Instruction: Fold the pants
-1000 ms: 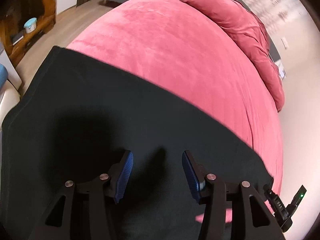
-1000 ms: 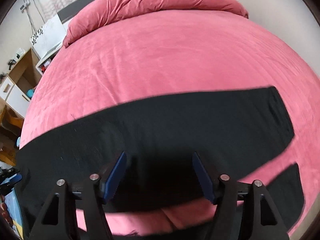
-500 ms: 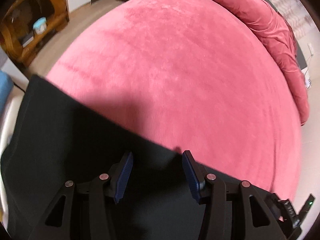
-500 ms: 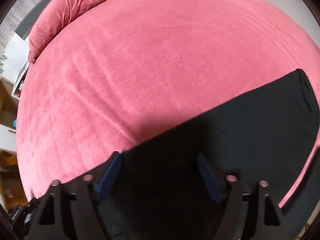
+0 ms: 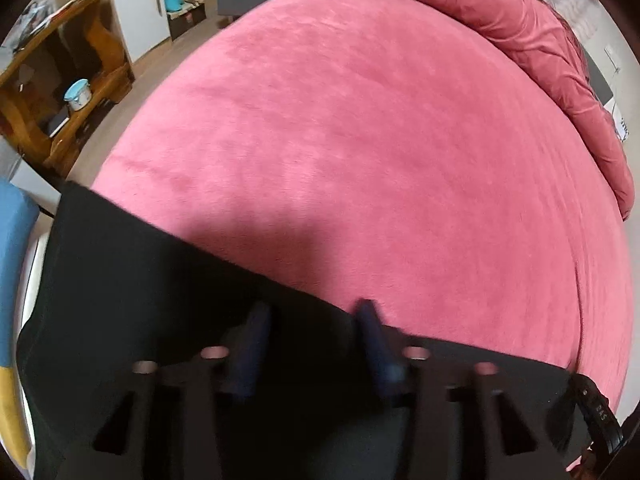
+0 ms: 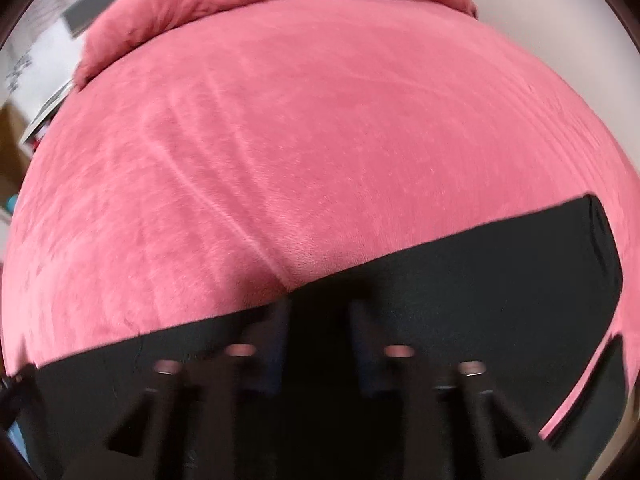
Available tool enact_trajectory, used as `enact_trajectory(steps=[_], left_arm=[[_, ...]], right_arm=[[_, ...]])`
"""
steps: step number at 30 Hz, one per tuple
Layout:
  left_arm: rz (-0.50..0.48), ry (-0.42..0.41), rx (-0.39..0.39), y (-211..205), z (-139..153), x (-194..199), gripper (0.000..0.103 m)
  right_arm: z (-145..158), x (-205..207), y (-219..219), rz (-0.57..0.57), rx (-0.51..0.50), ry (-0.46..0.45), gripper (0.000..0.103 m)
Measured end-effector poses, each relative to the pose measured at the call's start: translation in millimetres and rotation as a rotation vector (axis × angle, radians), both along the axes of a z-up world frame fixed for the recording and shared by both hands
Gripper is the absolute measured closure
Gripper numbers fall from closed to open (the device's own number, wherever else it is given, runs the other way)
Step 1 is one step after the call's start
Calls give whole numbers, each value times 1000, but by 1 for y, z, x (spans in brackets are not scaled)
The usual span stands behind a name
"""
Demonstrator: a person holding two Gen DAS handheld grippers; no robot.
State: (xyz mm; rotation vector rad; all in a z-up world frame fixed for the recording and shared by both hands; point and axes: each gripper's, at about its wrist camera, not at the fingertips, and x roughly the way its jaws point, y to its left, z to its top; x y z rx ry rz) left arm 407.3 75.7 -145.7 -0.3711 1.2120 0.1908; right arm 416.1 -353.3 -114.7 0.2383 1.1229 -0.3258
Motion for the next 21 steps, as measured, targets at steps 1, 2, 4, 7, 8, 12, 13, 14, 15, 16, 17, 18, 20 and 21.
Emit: enact_trajectory(steps=[1,2,4,7,8,12,13,14,15,16,17,18,20,21], left_arm=[[-11,-13,-9,4,-1,-6,74],[-21,-31,-19,7,-3,-12,78],[-30,-55,-53,20,-4,-26,89],[-2,-103,-164,43,4,-40,95],[9,-123,-196,42,6,-44,95],[21,-240,-310,62,14,-81,96],[19,-265,-330,64,16,-90,96],[16,-286,-352,67,19,-102,96],[14,-302,-367,65,27,-124,96],[11,-328,-384,69,30,-139,96],[7,-339,-390,63,29,-135,96],[0,-357,-397,57,35,-141,96],[-6,-389,-411,54,42,-158,96],[-8,-402,-423,49,49,-160,97]], right_arm=[[-1,-4,0,15,8,-15,88],[-1,-6,0,19,18,-24,91],[-2,-17,-10,15,62,-60,95],[1,-29,-24,-14,146,-108,97],[2,-35,-28,-23,172,-122,97],[15,-59,-43,-55,270,-191,98],[18,-63,-46,-57,283,-203,98],[21,-72,-49,-60,305,-225,98],[24,-78,-51,-60,317,-237,98],[26,-89,-53,-61,329,-252,98],[28,-100,-55,-59,341,-264,98],[29,-108,-56,-59,348,-273,99],[33,-128,-60,-62,367,-297,99],[34,-135,-60,-64,374,-308,103]])
